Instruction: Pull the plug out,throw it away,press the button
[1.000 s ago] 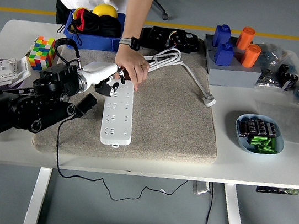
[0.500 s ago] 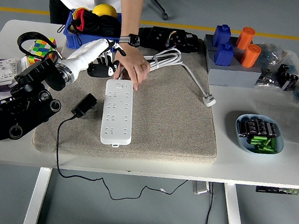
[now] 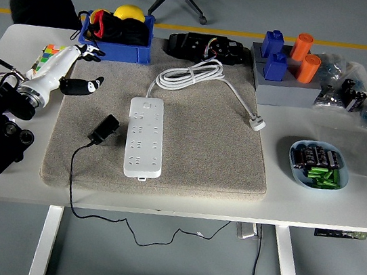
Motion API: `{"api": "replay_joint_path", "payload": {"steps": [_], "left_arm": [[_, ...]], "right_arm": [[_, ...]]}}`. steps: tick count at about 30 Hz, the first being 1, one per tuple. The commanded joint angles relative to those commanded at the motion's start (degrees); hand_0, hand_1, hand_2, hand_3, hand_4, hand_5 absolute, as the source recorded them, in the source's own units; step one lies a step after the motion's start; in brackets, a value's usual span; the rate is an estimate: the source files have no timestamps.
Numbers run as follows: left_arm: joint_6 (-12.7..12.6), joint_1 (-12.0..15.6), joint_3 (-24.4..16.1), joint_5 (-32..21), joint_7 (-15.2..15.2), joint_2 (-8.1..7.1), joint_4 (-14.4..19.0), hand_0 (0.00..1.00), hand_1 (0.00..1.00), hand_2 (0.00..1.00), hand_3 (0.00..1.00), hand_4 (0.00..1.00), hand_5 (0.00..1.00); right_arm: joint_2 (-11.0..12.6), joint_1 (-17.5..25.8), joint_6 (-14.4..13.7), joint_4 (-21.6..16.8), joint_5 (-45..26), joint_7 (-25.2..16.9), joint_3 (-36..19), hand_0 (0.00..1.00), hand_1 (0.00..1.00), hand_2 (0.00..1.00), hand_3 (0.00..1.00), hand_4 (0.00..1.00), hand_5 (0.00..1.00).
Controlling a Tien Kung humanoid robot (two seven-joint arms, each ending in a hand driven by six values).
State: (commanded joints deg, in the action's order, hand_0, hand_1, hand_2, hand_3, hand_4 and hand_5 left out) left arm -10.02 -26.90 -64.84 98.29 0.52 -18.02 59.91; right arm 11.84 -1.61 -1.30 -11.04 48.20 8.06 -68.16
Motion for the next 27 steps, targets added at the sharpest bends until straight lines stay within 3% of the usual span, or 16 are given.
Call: {"api": "replay_joint_path", "payload": {"steps": [11,12,27], "left_arm": [[-0.17,5.50,-5.94,1.45,-0.27,0.70,0.25,0.896,0.911,0.845,0.838,0.684,0.505],[-0.24,5.89,-6.27,1.62,-0.23,0.91,0.42,0.893,0.902,0.838,0.829,0.670,0.467],[-0.65,6.48,-8.08,2.33,-0.23,2.38,-0.01,0.885,0.871,0.815,0.816,0.677,0.409]], "right_arm": [[-0.14,-0.11,-0.03,-0.20,0.05,-0.12,-0.09,0.745,0.676,0.672,0.630,0.660,0.520],[-0.15,-0.09,-0.03,-0.16,0.04,-0.12,-0.08,0.745,0.676,0.672,0.630,0.660,0.521],[0.10,-1.41,0.16,0.01,-0.87,0.00,1.85,0.745,0.676,0.672,0.630,0.660,0.520]]}}
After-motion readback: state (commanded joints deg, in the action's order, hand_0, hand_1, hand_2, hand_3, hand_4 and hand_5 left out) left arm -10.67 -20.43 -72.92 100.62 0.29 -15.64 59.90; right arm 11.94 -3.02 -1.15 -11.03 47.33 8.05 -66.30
